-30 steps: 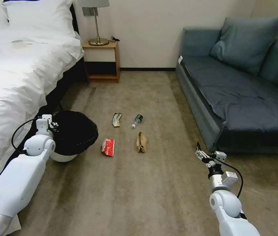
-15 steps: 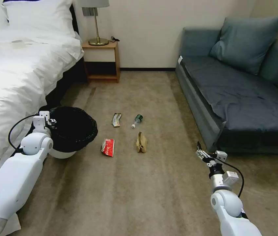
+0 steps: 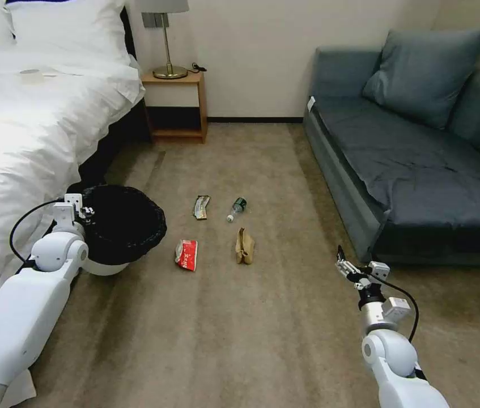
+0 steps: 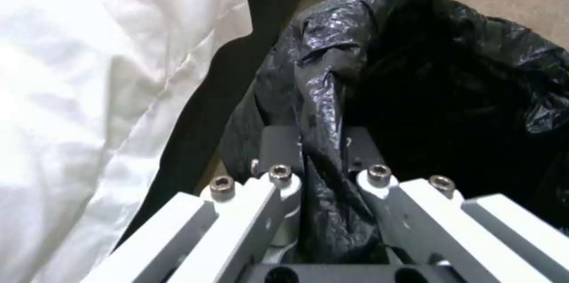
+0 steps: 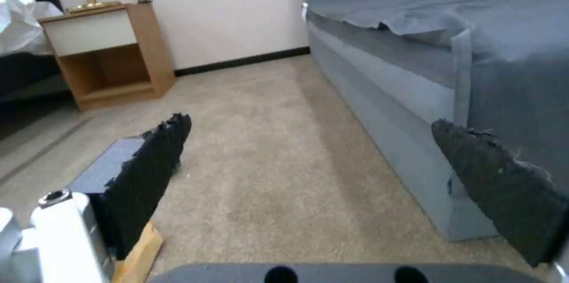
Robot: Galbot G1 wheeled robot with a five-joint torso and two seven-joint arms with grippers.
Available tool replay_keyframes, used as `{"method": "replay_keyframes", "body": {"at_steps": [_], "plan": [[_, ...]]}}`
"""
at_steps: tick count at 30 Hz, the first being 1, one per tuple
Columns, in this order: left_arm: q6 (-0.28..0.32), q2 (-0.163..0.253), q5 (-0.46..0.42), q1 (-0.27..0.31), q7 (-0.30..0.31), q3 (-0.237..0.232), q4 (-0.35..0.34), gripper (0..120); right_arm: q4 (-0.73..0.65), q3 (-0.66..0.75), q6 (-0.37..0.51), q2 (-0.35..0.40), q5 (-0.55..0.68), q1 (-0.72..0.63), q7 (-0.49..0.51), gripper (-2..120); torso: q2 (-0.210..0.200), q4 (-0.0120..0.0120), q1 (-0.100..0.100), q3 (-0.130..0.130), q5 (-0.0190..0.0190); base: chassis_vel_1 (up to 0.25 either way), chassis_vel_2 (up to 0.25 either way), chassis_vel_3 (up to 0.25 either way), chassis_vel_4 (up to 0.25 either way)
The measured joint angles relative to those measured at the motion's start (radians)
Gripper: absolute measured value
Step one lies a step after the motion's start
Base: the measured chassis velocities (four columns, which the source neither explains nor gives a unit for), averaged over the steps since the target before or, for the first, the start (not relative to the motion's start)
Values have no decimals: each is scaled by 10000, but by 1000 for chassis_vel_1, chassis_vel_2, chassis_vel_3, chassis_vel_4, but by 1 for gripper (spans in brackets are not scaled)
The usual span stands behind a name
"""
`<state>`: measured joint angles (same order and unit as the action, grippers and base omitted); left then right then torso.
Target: Pick up the trash bin, then pick up the garbage on the floor and place it into the trash bin.
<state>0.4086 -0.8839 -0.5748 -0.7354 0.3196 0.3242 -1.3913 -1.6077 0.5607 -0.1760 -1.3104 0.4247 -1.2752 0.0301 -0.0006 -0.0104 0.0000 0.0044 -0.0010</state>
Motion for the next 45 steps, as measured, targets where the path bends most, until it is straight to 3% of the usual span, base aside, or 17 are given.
{"method": "replay_keyframes", "body": {"at_steps": [45], "plan": [[-273, 7, 63, 240, -190, -62, 404, 5, 483, -142, -106, -99, -38, 348, -320, 100, 0, 0, 0, 0, 0, 0, 0, 0, 0]]}}
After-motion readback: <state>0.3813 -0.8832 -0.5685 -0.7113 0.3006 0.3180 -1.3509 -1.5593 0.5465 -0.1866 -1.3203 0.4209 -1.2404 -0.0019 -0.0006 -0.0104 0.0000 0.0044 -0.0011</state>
